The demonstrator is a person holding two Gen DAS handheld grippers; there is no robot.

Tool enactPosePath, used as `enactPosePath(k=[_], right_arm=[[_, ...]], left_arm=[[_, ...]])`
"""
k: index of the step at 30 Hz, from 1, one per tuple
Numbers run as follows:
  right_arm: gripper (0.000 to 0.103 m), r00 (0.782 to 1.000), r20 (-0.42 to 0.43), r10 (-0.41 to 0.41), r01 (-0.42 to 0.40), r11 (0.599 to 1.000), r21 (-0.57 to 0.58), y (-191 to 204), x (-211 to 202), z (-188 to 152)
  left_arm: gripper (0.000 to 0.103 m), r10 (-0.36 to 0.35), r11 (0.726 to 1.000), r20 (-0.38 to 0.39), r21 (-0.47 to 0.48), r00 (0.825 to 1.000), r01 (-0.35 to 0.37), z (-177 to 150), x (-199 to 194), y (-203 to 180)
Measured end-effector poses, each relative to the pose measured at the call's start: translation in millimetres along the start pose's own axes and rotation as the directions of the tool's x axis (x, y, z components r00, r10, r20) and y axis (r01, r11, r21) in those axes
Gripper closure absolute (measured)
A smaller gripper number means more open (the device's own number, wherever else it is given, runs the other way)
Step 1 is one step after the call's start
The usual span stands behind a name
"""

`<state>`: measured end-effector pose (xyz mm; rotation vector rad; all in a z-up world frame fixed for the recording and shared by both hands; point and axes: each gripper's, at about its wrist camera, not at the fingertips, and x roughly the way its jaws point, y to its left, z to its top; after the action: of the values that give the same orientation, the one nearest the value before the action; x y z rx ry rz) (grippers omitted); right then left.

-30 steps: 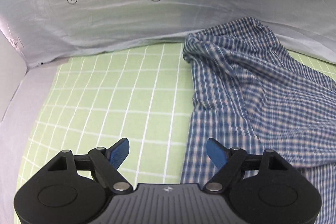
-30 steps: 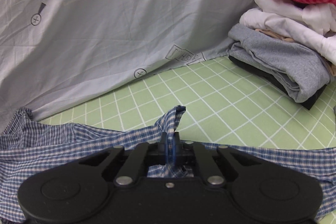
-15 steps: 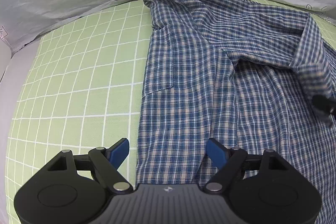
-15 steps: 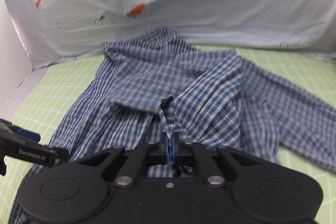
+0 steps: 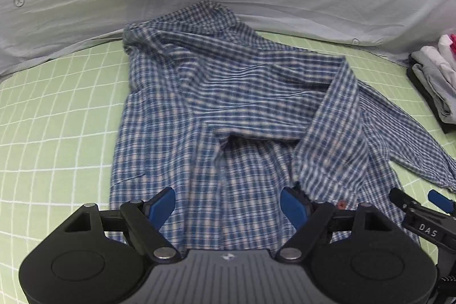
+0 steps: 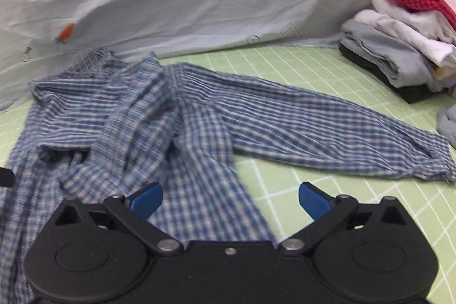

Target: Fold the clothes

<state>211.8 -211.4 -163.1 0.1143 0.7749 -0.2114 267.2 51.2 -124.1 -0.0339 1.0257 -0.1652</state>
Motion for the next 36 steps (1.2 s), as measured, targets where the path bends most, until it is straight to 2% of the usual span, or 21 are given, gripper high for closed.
enactPosePath(k=[6,10,13,15,18,23,29,36], right_arm=[[0.0,0.999,-0.022,-0.034,0.036,0.996,0.077,-40,9,-23],[0.0,1.0,0.014,-0.023,0.022,0.998,0.054,-44,11,-31],[0.0,0.999,0.042,-0.026,0.025,1.0,0.02,-40,15,-31],[0.0,0.996,0.081,-0.024,0.023,1.0,0.008,-38,16,-34],[0.0,0.995,0.099,-0.022,0.022,1.0,0.001,-37,18,-35],[0.0,0.995,0.1,-0.021,0.021,1.0,-0.001,-37,19,-34],[0.0,0.995,0.1,-0.022,0.022,1.0,0.0,-37,20,-34],[0.0,0.995,0.1,-0.021,0.021,1.0,-0.001,-37,20,-34]], left_arm=[[0.022,-0.057,0.988,0.024,0.147,0.998,0.052,13,33,-55],[0.027,-0.036,0.982,-0.039,0.183,0.999,0.042,15,59,-74],[0.048,-0.003,0.986,-0.071,0.167,0.997,0.015,10,68,-79],[0.075,0.015,0.988,-0.079,0.155,0.997,-0.003,4,68,-79],[0.097,0.03,0.992,-0.062,0.127,0.998,-0.022,-1,59,-73],[0.1,0.024,0.999,-0.018,0.04,1.0,-0.024,-6,37,-62],[0.1,0.008,1.0,0.044,0.024,0.999,-0.009,-17,2,-60],[0.101,0.009,1.0,0.064,-0.016,0.998,-0.008,-43,-34,-52]])
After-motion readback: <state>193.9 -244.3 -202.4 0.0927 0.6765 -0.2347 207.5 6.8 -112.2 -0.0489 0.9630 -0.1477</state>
